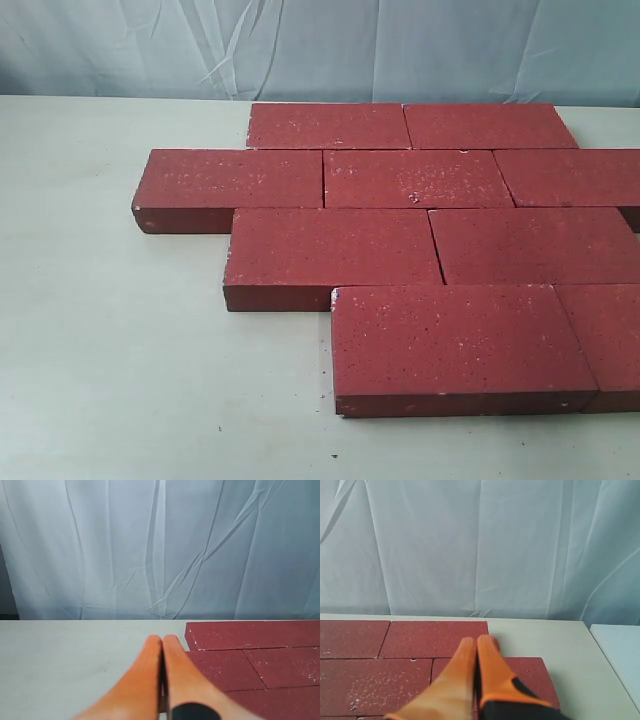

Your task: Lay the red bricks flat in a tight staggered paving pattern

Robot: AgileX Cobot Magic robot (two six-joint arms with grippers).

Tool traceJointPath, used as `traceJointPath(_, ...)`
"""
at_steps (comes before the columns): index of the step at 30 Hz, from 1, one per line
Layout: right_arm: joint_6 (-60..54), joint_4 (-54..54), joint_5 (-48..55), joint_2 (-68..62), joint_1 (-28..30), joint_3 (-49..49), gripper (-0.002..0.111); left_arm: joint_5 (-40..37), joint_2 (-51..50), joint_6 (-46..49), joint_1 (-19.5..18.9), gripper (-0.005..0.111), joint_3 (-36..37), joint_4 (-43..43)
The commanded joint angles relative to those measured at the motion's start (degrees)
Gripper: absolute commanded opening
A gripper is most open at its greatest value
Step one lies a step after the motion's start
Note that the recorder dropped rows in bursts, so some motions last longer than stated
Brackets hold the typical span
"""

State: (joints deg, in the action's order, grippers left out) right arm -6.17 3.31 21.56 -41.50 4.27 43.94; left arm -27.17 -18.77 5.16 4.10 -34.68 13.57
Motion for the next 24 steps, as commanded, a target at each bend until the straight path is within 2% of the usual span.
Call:
traceJointPath(1, 0.15, 0.28, -0.74, 0.26, 0.28, -0.19, -0.001, 0.02, 0.33, -0.26, 0.08, 0.0, 0.41, 0.36)
traceJointPath(5, 0.15, 0.28, -0.74, 0.26, 0.28, -0.19, -0.001, 0.02, 0.33, -0.15, 0.08, 0.0, 0.41, 0.16)
traceJointPath(9, 0.15, 0.28, -0.74, 0.26, 0.28, -0.19, -0.001, 0.51, 0.19, -0.27, 0.08, 0.0, 1.28, -5.67)
traceJointPath(17, 0.15, 0.28, -0.74, 0.26, 0.28, -0.19, -0.001, 12.02, 5.65, -0.28, 0.08, 0.0, 11.23, -14.56)
traceJointPath(24, 0.15, 0.25, -0.4, 0.26, 0.28, -0.19, -0.001, 13.1, 11.22, -0.28, 0.08, 0.0, 17.48, -15.91)
